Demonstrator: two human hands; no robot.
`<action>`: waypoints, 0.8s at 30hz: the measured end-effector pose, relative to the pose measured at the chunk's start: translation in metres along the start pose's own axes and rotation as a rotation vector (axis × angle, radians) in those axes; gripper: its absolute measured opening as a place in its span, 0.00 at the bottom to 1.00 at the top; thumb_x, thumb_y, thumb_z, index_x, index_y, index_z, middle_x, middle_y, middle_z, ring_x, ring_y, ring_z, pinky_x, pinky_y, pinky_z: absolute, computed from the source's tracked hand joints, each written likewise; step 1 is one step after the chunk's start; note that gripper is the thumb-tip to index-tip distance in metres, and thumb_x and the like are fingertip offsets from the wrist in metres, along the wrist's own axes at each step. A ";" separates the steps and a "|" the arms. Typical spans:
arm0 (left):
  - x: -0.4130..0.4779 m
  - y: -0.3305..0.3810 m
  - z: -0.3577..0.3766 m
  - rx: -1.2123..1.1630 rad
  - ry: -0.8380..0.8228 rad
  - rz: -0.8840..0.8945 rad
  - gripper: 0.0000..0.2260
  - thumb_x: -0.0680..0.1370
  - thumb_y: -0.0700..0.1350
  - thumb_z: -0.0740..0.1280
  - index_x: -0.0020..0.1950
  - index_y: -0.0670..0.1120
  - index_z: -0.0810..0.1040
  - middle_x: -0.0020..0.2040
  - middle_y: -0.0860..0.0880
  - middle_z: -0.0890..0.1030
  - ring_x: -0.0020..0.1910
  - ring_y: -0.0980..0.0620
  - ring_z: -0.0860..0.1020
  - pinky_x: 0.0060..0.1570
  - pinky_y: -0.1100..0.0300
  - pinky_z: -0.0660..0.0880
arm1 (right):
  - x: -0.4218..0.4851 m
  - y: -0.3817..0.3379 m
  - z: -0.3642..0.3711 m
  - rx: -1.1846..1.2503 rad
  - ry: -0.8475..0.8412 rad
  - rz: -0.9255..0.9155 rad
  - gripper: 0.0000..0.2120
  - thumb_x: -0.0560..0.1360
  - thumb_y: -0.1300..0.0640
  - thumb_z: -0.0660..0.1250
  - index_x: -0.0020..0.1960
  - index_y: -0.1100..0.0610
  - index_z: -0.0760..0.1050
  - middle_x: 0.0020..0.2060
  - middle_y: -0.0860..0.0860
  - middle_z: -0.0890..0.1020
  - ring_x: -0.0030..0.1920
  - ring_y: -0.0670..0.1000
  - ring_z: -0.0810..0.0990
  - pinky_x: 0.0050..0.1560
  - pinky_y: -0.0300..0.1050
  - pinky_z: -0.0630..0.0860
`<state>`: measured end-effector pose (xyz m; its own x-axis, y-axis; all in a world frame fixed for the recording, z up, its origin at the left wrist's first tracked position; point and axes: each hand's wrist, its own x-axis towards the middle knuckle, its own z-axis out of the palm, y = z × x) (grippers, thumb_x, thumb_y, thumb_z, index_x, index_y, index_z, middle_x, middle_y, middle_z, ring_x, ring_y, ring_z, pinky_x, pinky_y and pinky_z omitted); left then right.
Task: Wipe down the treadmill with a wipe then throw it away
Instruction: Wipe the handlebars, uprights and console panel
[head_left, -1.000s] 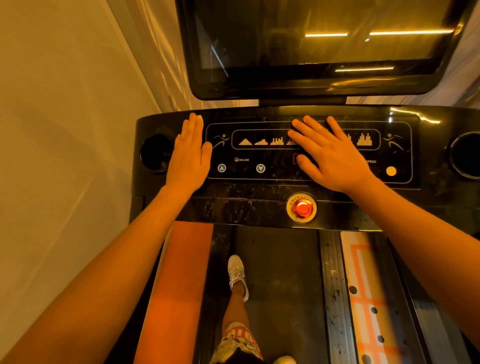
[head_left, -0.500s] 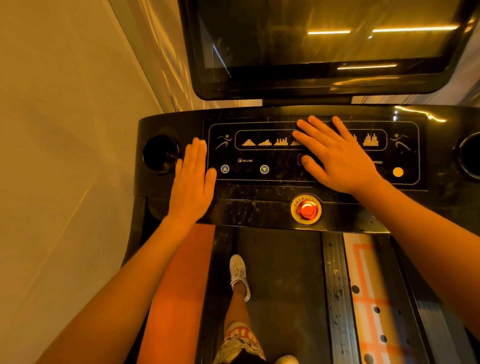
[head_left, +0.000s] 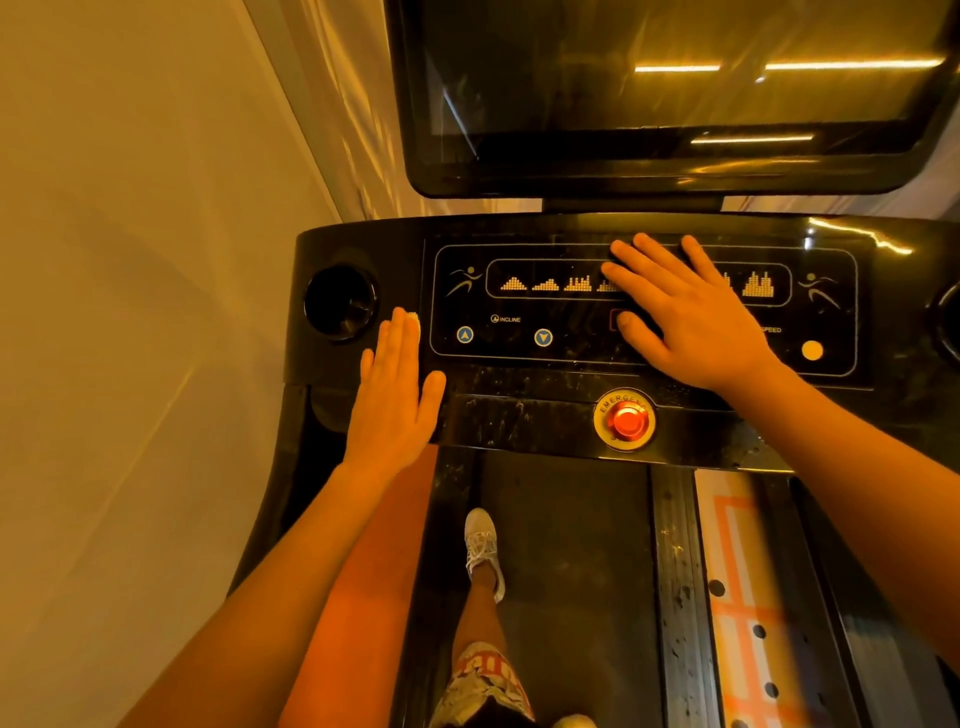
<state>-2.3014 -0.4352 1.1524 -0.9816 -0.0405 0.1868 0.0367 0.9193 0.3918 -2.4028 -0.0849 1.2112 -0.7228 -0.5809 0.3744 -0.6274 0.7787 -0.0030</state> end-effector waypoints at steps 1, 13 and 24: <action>0.002 0.000 0.000 0.004 0.005 -0.002 0.30 0.86 0.55 0.50 0.84 0.49 0.42 0.83 0.51 0.40 0.82 0.53 0.39 0.79 0.52 0.38 | 0.000 0.000 0.000 0.000 0.000 0.001 0.28 0.84 0.43 0.51 0.82 0.52 0.61 0.81 0.52 0.60 0.82 0.52 0.52 0.81 0.61 0.45; -0.054 -0.013 0.014 0.005 -0.041 -0.022 0.32 0.83 0.59 0.47 0.83 0.52 0.38 0.83 0.53 0.38 0.81 0.55 0.36 0.79 0.49 0.39 | -0.001 0.000 0.000 0.004 -0.011 0.002 0.28 0.85 0.42 0.51 0.81 0.52 0.61 0.81 0.52 0.60 0.82 0.52 0.51 0.81 0.61 0.45; -0.035 -0.002 0.014 -0.024 0.040 -0.059 0.32 0.84 0.60 0.46 0.84 0.48 0.42 0.84 0.49 0.41 0.82 0.51 0.39 0.78 0.48 0.37 | 0.000 0.000 0.001 0.024 -0.007 -0.004 0.28 0.85 0.42 0.50 0.81 0.52 0.60 0.81 0.52 0.60 0.82 0.53 0.52 0.81 0.62 0.46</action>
<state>-2.2701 -0.4297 1.1324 -0.9739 -0.1107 0.1982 -0.0165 0.9052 0.4248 -2.4029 -0.0846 1.2102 -0.7221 -0.5859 0.3677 -0.6372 0.7703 -0.0240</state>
